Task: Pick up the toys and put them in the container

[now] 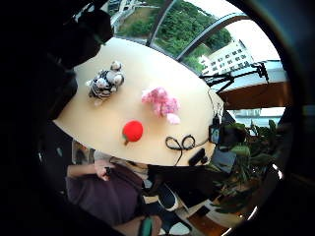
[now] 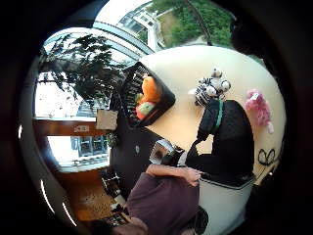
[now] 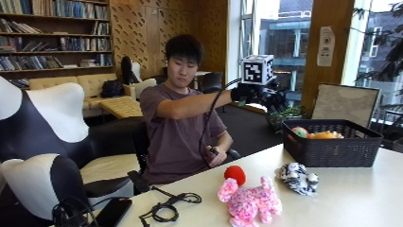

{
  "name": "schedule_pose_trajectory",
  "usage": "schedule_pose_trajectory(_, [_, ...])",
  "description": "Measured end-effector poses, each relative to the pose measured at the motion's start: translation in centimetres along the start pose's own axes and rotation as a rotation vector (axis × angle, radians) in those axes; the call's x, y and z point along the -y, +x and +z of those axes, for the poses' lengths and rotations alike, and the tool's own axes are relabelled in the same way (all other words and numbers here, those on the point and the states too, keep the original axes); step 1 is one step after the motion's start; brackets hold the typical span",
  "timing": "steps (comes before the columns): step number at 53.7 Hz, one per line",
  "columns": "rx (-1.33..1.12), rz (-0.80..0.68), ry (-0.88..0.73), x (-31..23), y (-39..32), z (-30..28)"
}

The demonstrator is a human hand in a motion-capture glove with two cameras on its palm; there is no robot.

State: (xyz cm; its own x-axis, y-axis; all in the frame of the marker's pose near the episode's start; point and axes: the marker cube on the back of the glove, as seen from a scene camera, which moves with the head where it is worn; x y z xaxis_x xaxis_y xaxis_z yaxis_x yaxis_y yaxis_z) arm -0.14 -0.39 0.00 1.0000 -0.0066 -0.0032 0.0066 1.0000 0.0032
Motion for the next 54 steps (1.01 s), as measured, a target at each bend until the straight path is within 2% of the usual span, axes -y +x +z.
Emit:
schedule_pose_trajectory(11, [-0.068,0.047,-0.007,1.7,-0.9,-0.3])
schedule_pose_trajectory(24, [-0.126,0.002,-0.032,1.4,-0.2,-2.4])
schedule_pose_trajectory(43, [-0.158,0.136,-0.107,1.9,10.2,-5.0])
schedule_pose_trajectory(54, [-0.146,0.193,-0.194,2.6,17.4,-0.1])
